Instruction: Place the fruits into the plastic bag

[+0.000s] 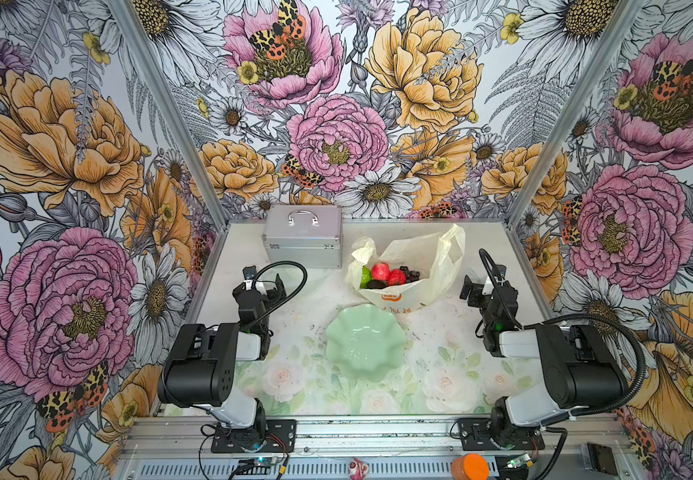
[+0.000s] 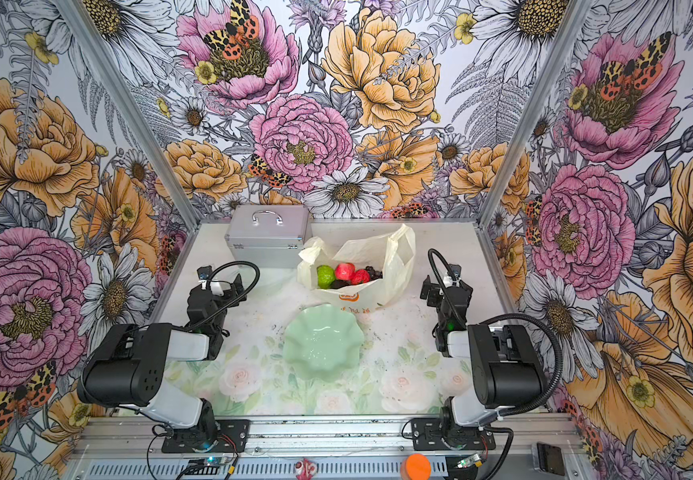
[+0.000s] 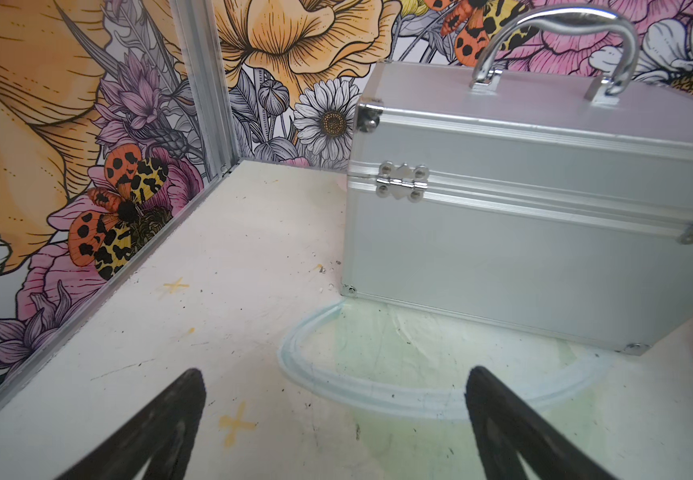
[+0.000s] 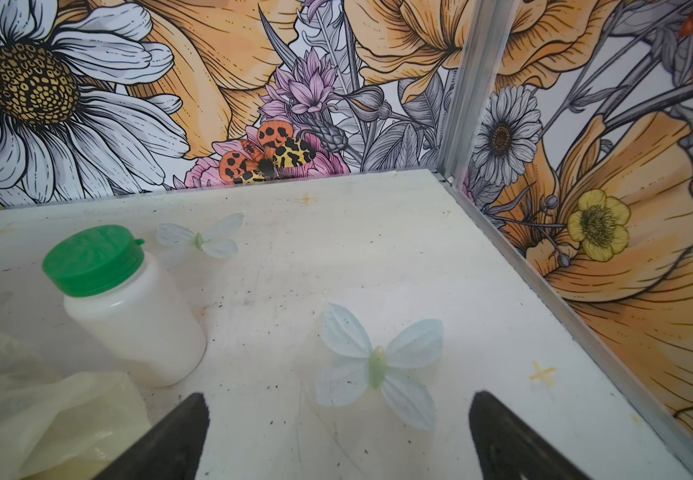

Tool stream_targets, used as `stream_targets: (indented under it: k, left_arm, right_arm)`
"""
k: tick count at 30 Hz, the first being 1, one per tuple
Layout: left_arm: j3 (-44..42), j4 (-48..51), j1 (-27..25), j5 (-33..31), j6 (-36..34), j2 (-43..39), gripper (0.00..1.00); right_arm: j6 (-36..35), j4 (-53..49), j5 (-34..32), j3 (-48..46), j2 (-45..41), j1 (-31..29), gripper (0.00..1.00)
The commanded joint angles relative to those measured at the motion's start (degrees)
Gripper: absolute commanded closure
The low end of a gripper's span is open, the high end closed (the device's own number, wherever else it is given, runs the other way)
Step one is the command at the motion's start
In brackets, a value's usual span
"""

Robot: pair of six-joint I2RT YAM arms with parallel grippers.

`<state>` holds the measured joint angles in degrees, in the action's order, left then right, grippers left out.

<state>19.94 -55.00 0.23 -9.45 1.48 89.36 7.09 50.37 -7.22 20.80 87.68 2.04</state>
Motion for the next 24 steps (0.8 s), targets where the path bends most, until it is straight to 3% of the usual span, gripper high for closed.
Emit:
stream_targets:
  k: [1,24]
  left_arm:
    - [0.89,-0.15,-0.27,-1.18,-0.77,-0.52,0.01]
    - [1.25,0.34,-0.95,-1.88,-1.39,-0.42,0.01]
  right_arm:
    - [-0.82,0.52,-0.79,0.83,0.18,-0.47,0.00]
    - [-0.88,0.60,-0.90,0.83,0.20,-0.56,0.00]
